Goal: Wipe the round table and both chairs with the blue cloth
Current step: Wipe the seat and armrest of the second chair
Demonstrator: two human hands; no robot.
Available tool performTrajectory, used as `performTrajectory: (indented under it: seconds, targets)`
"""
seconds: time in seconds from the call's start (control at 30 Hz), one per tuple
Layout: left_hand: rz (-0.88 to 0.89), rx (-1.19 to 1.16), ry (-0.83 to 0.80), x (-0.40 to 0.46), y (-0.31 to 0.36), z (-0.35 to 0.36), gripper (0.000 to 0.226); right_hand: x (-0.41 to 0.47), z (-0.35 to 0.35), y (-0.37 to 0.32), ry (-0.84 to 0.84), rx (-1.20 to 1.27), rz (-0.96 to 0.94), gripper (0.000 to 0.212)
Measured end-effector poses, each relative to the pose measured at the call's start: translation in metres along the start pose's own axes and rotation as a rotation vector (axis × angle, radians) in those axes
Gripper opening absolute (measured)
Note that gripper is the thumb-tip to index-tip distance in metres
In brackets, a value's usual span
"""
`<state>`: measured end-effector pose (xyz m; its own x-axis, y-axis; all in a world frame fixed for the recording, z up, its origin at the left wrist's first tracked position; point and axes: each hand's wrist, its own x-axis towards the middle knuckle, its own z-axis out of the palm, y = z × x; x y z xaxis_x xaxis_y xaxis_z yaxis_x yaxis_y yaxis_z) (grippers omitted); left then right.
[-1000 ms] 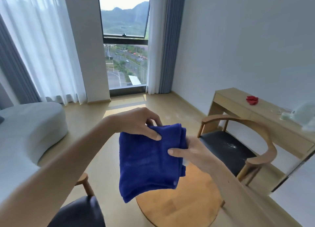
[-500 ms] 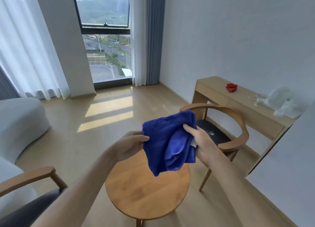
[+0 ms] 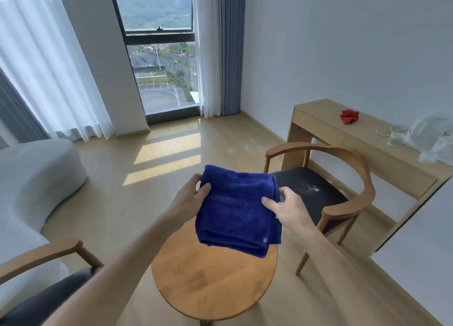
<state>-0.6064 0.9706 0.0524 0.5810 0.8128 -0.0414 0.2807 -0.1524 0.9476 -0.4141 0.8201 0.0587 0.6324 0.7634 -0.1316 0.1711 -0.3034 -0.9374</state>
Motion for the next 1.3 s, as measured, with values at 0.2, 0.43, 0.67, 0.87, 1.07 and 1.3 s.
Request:
performTrajectory:
  seconds: [0.2,0.43,0.67,0.87,1.07,1.3]
  targets:
    - [-0.088,-0.042,0.021,0.047,-0.007,0.011,0.031,0.041,-0.008,0.007,-0.110,0.099,0.094,0.083]
    - [0.056,0.154,-0.232,0.110,-0.004,0.026,0.080,0.103,-0.025,0.007,-0.069,-0.389,-0.177,0.063]
    - [0.293,0.443,-0.208,0.169,0.017,0.066,0.028,0.147,-0.071,0.022,0.105,-0.578,-0.305,0.029]
    - [0.086,-0.097,-0.488,0.213,0.046,0.136,0.026,0.175,-0.149,0.046,0.030,-0.180,-0.156,0.019]
    - [-0.032,-0.146,-0.475,0.268,0.064,0.260,0.032,0.218,-0.248,0.099,0.156,0.061,-0.028,0.028]
    - [-0.381,-0.420,-0.541,0.316,0.090,0.404,0.035,0.257,-0.372,0.161,0.025,0.225,0.167,0.058]
